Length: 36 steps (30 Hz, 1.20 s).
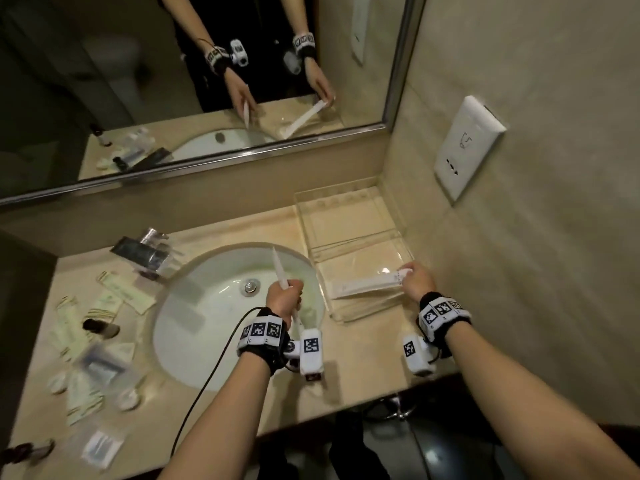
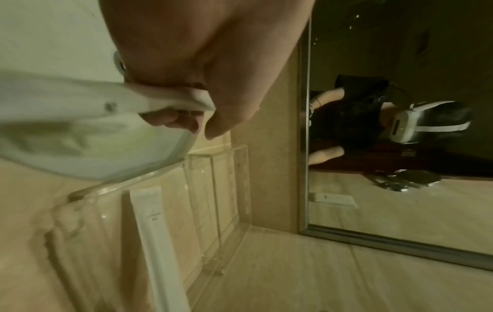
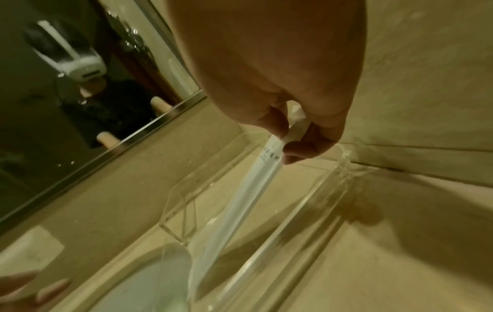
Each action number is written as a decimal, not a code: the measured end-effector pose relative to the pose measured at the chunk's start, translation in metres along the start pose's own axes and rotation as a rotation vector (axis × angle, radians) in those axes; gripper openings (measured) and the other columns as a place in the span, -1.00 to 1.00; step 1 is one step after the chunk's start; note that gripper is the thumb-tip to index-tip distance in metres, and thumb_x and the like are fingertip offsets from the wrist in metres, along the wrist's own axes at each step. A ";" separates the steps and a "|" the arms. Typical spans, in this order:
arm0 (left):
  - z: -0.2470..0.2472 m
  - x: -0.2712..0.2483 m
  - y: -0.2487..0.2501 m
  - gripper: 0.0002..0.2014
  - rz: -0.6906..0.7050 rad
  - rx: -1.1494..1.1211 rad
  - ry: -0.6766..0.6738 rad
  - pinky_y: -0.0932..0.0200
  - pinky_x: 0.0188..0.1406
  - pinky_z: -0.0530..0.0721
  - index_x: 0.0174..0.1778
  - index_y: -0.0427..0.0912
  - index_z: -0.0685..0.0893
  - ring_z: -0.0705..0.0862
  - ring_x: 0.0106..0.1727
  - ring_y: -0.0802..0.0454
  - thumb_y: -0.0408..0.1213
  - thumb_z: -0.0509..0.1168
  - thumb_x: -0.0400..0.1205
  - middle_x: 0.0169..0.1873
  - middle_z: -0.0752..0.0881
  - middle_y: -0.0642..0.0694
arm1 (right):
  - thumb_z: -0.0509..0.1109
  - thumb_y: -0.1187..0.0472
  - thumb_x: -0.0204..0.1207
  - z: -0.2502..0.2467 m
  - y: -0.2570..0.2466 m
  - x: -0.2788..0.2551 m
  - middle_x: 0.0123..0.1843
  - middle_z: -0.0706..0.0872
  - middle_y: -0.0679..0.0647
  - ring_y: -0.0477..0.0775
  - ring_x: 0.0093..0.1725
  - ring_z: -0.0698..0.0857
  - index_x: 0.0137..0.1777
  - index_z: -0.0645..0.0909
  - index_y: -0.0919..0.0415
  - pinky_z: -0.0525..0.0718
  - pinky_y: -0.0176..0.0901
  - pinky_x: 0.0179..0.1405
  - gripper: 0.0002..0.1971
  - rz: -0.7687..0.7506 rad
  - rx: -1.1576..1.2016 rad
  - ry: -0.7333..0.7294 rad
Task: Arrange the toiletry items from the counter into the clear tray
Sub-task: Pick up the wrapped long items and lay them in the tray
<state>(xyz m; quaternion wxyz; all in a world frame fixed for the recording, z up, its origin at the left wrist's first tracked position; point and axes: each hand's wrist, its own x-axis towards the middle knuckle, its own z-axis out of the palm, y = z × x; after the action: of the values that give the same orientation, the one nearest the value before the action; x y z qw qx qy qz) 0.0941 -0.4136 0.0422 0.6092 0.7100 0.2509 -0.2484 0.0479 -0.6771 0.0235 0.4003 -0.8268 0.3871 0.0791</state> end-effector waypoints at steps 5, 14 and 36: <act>0.022 0.011 -0.011 -0.80 -0.006 0.141 0.042 0.21 -0.41 0.53 0.06 -0.36 0.70 0.55 -0.42 0.03 -0.45 0.38 0.52 -0.42 0.62 -0.11 | 0.26 0.17 0.62 0.012 -0.006 0.012 0.46 0.41 0.23 0.35 0.30 0.59 0.30 0.62 0.01 0.60 0.06 0.31 -0.71 -0.144 -0.409 -0.051; 0.052 0.033 -0.023 -0.59 0.043 0.357 0.065 0.04 0.12 0.67 0.19 -0.25 0.62 0.72 -0.01 -0.16 -0.42 0.52 0.44 -0.09 0.74 -0.18 | 0.35 0.22 0.57 0.036 -0.010 0.022 0.49 0.52 0.04 0.16 0.37 0.51 0.39 0.60 -0.02 0.44 -0.02 0.33 -0.62 -0.575 -0.686 -0.129; 0.033 0.048 0.014 -0.53 0.102 -0.368 -0.108 0.17 -0.41 0.54 0.03 -0.32 0.62 0.64 -0.42 -0.03 0.03 0.00 0.75 -0.19 0.75 -0.26 | 0.42 0.25 0.54 0.035 -0.018 0.022 -0.09 0.81 0.05 0.02 -0.07 0.77 -0.06 0.77 0.14 0.74 -0.13 0.04 -0.91 -0.476 -0.094 -0.268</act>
<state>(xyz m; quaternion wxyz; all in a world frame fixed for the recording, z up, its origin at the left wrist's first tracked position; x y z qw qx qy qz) 0.1378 -0.4452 0.0165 0.7530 0.5844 0.2227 -0.2047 0.0815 -0.6573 0.0009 0.4165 -0.8943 0.1216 0.1097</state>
